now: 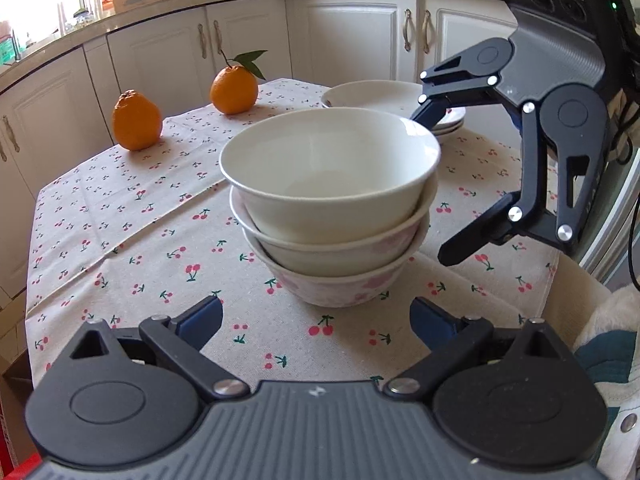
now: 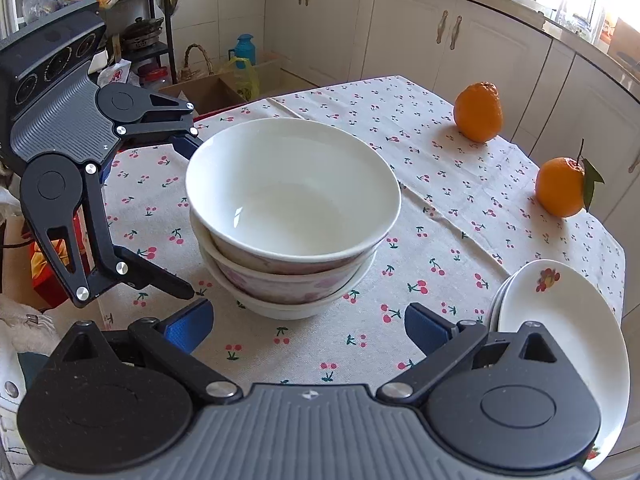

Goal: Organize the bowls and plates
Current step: 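Grasp the three-bowl stack with the right tool while the left tool holds it, then carry the bowl stack with both tools and lower it onto the plate stack, then open both tools and withdraw them from the bowl stack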

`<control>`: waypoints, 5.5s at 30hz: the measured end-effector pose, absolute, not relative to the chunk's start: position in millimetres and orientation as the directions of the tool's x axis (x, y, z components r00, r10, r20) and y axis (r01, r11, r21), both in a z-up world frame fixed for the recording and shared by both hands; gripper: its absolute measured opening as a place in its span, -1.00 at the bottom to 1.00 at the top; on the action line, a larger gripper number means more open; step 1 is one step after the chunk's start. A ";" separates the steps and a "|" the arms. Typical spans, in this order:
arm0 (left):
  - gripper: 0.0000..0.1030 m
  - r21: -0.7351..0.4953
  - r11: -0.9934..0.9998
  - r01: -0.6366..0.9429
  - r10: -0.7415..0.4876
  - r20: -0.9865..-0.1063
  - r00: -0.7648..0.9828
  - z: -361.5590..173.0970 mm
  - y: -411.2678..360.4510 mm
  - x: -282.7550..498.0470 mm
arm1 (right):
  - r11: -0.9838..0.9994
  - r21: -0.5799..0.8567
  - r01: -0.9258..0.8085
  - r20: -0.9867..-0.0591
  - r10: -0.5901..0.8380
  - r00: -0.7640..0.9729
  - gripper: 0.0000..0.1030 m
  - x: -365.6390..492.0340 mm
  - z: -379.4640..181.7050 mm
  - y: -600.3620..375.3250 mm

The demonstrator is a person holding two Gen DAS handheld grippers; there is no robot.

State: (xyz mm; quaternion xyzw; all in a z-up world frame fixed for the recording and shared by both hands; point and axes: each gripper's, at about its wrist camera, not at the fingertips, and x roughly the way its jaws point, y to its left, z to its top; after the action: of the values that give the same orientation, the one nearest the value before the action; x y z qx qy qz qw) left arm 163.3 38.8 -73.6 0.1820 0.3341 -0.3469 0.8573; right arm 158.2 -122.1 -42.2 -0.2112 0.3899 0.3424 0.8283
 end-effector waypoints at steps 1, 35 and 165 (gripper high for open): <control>0.92 0.085 0.690 0.719 -0.470 -0.703 0.534 -75.5 37.6 165.4 | 0.674 -0.091 -0.733 -0.794 0.395 0.462 1.00 159.3 -44.7 -121.6; 0.58 -0.028 0.494 0.869 -0.570 -0.766 0.299 -67.9 29.9 204.4 | 0.454 -0.027 -0.890 -0.845 0.465 0.263 0.89 188.6 -44.7 -104.7; 0.99 0.033 0.939 0.343 -0.282 -0.498 0.820 29.4 -87.0 150.1 | 0.991 -0.077 0.113 -0.606 -0.136 0.784 1.00 114.3 43.1 -242.7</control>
State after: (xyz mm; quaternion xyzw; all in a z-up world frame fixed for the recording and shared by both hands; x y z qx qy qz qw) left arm 150.1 -87.0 29.4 0.0607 0.2511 -0.1639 0.9520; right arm 114.3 -242.7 43.1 -0.0184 0.3222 -0.0660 0.9442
